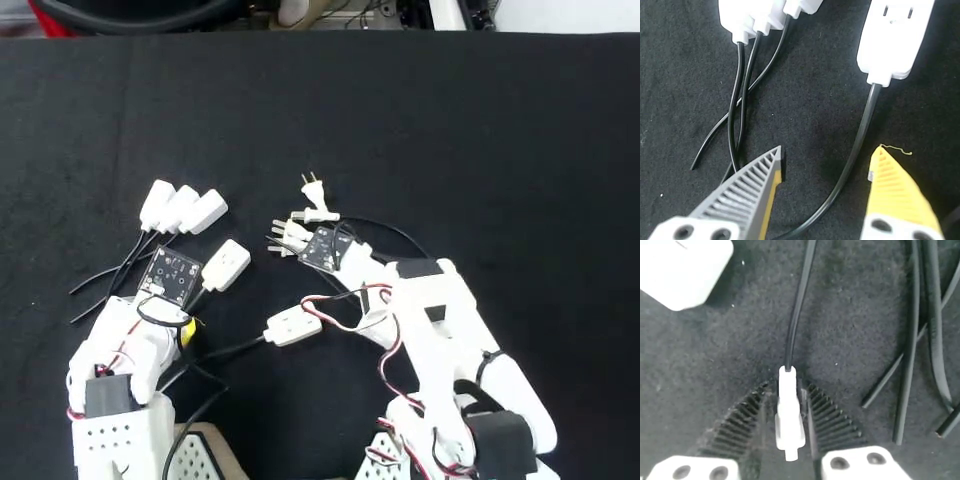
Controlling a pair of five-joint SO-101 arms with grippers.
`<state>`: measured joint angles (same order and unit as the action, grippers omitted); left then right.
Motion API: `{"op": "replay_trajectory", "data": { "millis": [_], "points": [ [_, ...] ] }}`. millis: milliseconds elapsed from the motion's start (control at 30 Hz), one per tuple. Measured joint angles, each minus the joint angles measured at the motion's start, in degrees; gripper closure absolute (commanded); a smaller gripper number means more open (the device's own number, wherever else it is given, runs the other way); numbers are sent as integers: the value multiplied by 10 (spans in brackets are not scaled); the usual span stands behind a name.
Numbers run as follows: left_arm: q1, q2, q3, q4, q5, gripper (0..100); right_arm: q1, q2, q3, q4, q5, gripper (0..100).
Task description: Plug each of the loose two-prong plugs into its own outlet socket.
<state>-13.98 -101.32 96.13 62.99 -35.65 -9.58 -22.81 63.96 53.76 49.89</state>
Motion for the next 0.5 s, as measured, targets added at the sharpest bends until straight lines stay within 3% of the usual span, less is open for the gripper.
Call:
{"op": "replay_trajectory", "data": {
  "millis": [500],
  "points": [
    [0, 0, 0, 0, 0, 719, 0, 3, -8, 5, 17, 917]
  ]
}}
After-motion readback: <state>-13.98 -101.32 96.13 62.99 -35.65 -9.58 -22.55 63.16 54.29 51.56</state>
